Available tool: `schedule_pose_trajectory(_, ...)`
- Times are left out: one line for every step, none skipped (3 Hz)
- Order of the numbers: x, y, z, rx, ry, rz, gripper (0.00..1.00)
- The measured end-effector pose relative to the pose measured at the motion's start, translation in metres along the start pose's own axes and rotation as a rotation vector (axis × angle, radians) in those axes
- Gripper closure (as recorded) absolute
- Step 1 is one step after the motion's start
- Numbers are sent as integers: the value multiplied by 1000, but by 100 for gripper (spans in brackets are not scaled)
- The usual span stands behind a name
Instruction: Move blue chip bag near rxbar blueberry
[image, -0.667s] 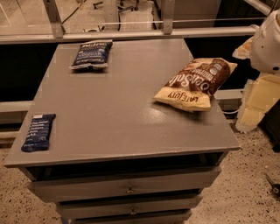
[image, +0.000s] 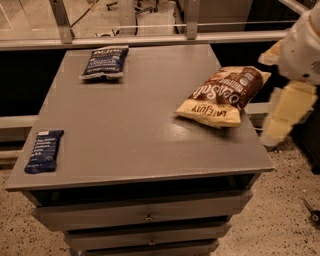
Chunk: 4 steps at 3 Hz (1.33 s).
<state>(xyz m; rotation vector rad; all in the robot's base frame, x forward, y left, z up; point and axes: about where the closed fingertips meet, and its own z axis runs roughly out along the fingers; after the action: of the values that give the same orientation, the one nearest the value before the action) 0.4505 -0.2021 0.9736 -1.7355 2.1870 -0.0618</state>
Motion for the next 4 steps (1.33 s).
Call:
schedule_pose_trajectory(-50, -28, 40, -10, -98, -50, 0)
schedule_pose_trajectory(-120, -61, 85, 1, -236, -96, 0)
schedule_pose_trajectory(-192, -96, 110, 50, -385, -101, 0)
schedule_pose_trajectory(-205, -107, 112, 80, -420, -96, 0)
